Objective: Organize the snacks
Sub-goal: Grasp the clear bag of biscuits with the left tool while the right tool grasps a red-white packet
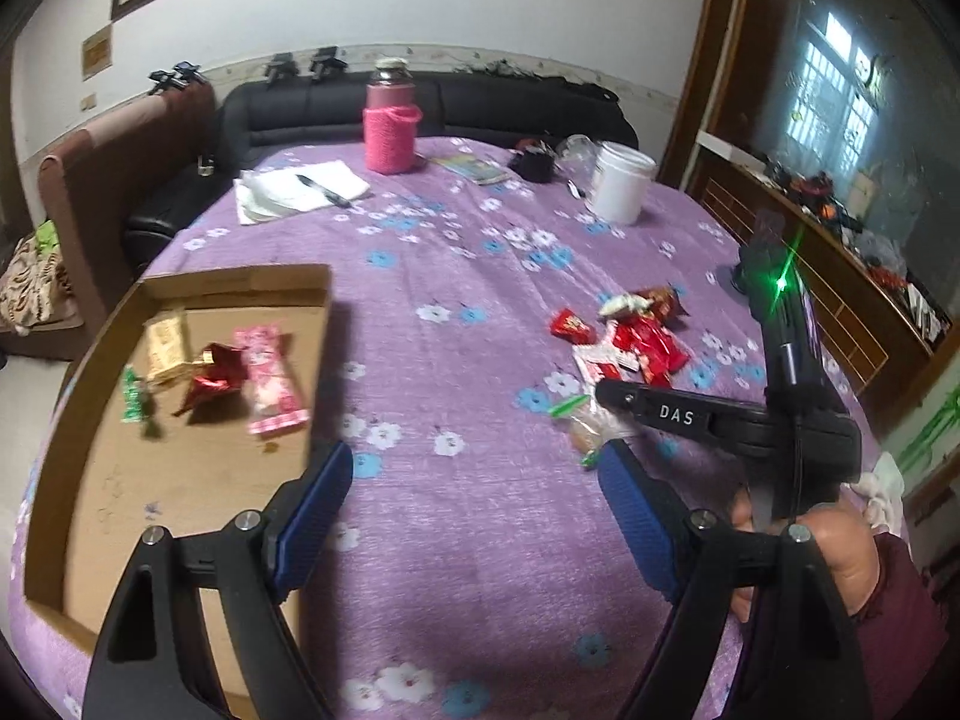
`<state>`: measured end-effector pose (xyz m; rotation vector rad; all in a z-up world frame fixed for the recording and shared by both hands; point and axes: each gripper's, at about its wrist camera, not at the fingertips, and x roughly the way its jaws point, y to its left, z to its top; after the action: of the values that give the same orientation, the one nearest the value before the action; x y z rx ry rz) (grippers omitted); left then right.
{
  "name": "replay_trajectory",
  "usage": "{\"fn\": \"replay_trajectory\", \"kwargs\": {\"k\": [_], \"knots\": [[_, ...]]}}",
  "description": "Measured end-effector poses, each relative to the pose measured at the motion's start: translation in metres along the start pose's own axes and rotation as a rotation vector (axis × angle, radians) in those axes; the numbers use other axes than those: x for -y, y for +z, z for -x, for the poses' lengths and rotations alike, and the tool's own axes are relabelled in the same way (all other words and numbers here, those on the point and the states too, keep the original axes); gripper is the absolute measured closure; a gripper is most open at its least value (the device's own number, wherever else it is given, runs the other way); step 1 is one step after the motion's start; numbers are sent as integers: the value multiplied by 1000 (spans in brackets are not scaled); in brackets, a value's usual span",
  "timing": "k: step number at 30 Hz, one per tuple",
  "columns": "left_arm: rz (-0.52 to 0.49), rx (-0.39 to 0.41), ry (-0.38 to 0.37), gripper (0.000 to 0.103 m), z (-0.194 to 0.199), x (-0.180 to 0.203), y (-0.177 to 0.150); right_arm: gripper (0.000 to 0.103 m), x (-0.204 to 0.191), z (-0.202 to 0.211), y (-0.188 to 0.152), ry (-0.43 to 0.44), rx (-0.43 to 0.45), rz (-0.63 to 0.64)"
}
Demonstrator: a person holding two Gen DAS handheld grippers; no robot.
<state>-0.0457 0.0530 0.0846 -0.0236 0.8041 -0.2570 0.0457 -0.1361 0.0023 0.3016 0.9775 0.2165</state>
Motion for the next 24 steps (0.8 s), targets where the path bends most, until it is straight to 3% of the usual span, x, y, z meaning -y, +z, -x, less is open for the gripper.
{"fn": "replay_trajectory", "kwargs": {"k": [6, 12, 16, 18, 19, 20, 24], "knots": [[-33, -45, -17, 20, -33, 20, 6, 78, 17, 15, -14, -1, 44, -8], [-70, -107, -31, 20, -82, 51, 13, 78, 55, 31, -25, 96, 107, -140], [-124, -125, -19, 20, -108, 70, 12, 78, 61, 28, -21, 119, 96, -178], [-160, -121, -9, 32, -115, 78, 10, 78, 59, 30, -19, 104, 105, -160], [-185, -124, 6, 57, -119, 82, 8, 78, 59, 31, -18, 94, 113, -151], [-200, -128, 14, 63, -121, 83, 7, 78, 57, 32, -17, 86, 123, -142], [-160, -100, -26, 64, -118, 75, 6, 78, 54, 31, -14, 56, 130, -112]]}}
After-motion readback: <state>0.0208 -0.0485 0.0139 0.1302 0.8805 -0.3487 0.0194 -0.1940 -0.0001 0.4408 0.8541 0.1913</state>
